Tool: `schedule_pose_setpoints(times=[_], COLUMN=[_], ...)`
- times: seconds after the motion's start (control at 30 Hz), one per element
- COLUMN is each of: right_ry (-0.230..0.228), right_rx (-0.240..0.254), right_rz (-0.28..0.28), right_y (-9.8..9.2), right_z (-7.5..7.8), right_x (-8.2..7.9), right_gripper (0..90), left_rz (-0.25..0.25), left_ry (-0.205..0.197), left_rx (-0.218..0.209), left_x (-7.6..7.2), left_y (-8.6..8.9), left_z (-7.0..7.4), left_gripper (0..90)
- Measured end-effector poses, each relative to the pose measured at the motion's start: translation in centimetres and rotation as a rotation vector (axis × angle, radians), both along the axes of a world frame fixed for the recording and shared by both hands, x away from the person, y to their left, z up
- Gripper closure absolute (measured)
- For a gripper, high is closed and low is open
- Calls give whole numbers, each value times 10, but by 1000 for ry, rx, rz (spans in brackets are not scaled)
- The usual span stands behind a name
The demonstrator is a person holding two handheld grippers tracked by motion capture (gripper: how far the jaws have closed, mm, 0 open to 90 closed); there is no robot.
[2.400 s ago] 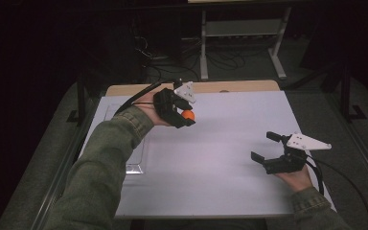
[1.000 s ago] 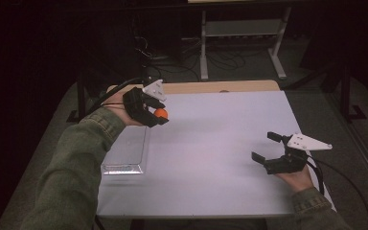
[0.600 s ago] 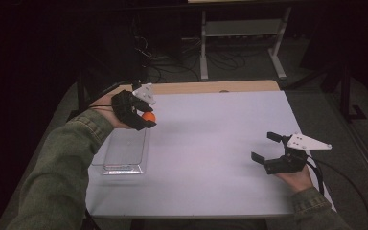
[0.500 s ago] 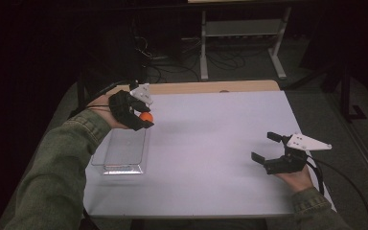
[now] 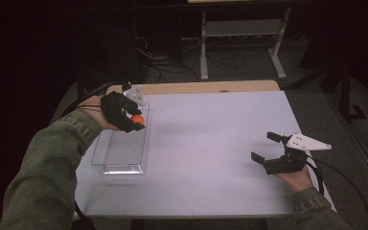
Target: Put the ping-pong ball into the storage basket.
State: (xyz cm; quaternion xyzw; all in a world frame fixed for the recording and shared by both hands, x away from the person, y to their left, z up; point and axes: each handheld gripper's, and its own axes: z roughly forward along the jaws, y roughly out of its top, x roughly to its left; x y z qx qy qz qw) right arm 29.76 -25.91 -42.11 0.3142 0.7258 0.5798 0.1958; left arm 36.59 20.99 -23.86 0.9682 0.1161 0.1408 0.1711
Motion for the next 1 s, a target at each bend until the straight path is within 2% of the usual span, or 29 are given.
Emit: schedule_pose_setpoints(times=[0.23,0.67,1.0], right_ry=[2,1,0], right_rx=[0,-5,-7], right_rz=[0,0,0], right_y=[0,0,0], right_z=[0,0,0], right_x=[0,-1,0], right_gripper=[0,0,0], left_rz=[4,20,28], left_ry=[-2,18,32], left_rx=[26,63,62], left_x=[0,-3,-2], left_y=[2,11,17], left_z=[-1,-6,-17], left_gripper=[504,504,504])
